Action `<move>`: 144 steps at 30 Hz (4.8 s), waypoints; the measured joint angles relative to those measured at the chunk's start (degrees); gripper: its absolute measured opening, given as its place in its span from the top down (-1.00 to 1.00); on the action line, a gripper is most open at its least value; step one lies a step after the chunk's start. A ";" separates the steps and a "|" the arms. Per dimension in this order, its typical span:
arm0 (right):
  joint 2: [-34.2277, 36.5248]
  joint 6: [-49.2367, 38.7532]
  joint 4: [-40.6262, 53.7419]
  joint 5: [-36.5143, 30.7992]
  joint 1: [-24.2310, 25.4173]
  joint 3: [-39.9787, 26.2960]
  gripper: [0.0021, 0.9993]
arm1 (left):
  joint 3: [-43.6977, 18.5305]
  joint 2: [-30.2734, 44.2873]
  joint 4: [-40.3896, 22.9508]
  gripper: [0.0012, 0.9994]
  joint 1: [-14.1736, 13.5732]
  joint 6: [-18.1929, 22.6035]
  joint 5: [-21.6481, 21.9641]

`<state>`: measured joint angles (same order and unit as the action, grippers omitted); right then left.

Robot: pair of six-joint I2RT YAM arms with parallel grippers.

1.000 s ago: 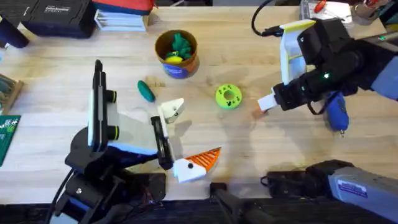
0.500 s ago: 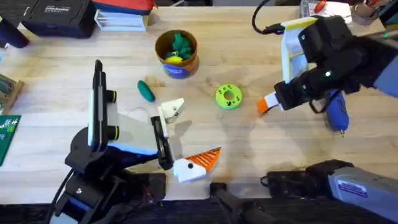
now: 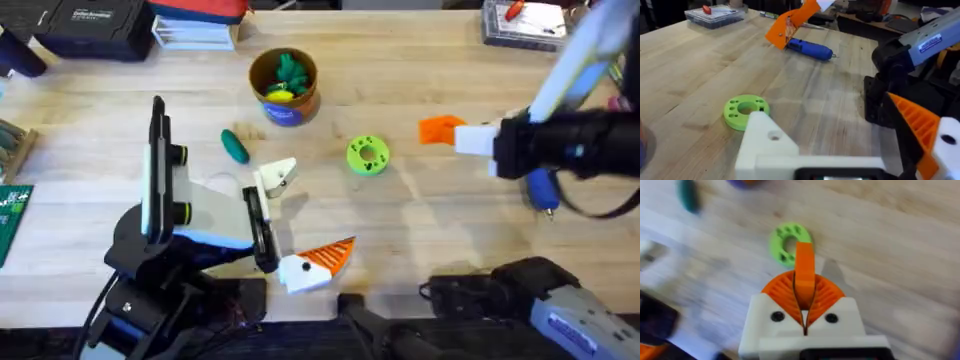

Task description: Pick up the gripper from the table and insert it into the empty holder that is missing its gripper. Then pick up a screw, insert it into the mounting hole, and use the screwdriver to tighten it. Finally, clean up the table by picking up the vegetable and placing it into the bucket.

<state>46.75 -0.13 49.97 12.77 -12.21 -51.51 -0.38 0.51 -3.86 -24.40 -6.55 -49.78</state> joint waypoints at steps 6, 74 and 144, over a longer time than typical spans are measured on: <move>-6.63 15.66 -26.70 16.89 0.00 17.37 0.98 | 0.00 0.00 0.00 -0.98 0.00 0.00 0.02; 28.00 71.89 -87.88 52.66 -13.90 28.97 0.98 | 0.02 0.06 0.00 -0.98 0.22 -1.75 1.14; 44.49 83.91 -111.03 46.17 -20.79 24.66 0.98 | 0.02 0.43 0.24 -0.98 1.16 -2.67 6.10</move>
<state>91.24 83.78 -61.06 58.94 -32.99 -26.85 -0.36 0.94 -3.62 -23.24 -9.21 -43.68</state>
